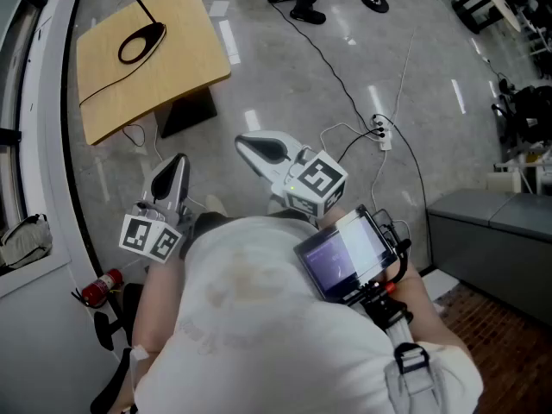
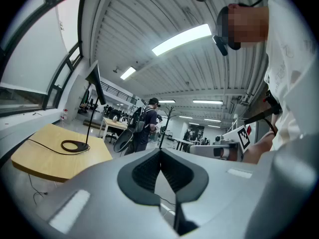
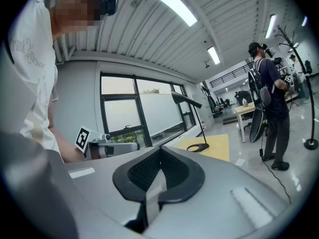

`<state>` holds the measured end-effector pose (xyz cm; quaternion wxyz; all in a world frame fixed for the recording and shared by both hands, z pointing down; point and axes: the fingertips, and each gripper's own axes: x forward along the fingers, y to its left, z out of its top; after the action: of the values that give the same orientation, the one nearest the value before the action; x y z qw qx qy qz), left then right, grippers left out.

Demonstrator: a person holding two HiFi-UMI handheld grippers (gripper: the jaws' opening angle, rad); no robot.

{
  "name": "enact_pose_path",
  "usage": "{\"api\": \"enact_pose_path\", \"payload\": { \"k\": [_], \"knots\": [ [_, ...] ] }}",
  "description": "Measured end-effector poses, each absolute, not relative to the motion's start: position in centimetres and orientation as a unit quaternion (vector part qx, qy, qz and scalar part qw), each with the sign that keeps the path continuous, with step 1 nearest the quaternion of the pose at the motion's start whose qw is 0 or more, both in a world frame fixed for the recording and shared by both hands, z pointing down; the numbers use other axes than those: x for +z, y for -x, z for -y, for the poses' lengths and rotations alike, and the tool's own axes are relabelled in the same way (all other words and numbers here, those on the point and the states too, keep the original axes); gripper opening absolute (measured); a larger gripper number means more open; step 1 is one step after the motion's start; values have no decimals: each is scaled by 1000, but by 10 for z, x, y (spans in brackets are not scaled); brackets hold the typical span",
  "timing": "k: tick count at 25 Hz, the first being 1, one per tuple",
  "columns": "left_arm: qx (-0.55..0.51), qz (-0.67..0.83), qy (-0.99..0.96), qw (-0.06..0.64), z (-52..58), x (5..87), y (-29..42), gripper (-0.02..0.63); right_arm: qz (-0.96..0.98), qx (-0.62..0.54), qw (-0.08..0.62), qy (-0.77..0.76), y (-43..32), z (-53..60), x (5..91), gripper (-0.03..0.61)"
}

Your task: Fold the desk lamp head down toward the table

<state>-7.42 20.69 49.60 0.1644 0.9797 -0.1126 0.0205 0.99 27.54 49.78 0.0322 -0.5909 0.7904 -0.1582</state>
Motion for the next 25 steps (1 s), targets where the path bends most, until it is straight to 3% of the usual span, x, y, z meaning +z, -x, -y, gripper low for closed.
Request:
{"api": "enact_pose_path", "payload": {
  "k": [25],
  "knots": [
    [30,178,-970,162,-298,510,64,2,-828,-160,47,536,-25,-351,513,12]
  ]
}}
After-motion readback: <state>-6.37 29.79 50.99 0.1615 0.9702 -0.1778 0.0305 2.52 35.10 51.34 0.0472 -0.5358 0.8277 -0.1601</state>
